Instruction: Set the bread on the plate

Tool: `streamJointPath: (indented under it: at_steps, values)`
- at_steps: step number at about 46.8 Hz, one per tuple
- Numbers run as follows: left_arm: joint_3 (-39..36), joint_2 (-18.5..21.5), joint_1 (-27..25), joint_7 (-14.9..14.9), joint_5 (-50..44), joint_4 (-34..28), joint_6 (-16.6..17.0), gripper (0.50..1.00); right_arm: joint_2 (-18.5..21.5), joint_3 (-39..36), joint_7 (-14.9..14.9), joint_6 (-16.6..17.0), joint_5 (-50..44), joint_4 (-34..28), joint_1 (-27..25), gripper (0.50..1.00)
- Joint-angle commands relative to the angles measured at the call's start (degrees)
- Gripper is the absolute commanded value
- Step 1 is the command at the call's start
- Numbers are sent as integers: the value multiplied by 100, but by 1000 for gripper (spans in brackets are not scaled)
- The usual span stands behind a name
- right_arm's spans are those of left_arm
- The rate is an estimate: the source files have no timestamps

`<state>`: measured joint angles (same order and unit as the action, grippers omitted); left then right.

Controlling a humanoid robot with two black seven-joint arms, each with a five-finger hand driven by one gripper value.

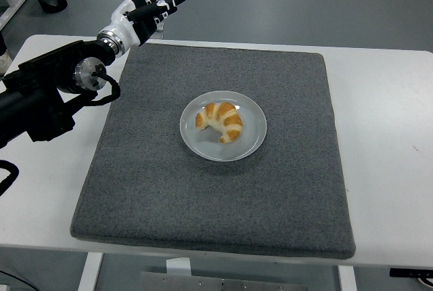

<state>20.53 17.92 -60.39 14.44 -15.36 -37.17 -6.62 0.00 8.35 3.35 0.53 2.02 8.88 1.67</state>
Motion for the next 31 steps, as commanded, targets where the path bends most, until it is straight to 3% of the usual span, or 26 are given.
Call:
streamJointPath:
  at_steps: [1,11,31]
  values:
    - [345,-8,150,-64,-73,96,29,990,0,0,-1,0,0,0,0,932]
    - [1233,-8,590,-91,-73,184,161,992,0,0,-10,9,0,0,0,930]
    - [1857,-183,1100,59,-38,140,47,992,0,0,-10,149,0,0,0,932]
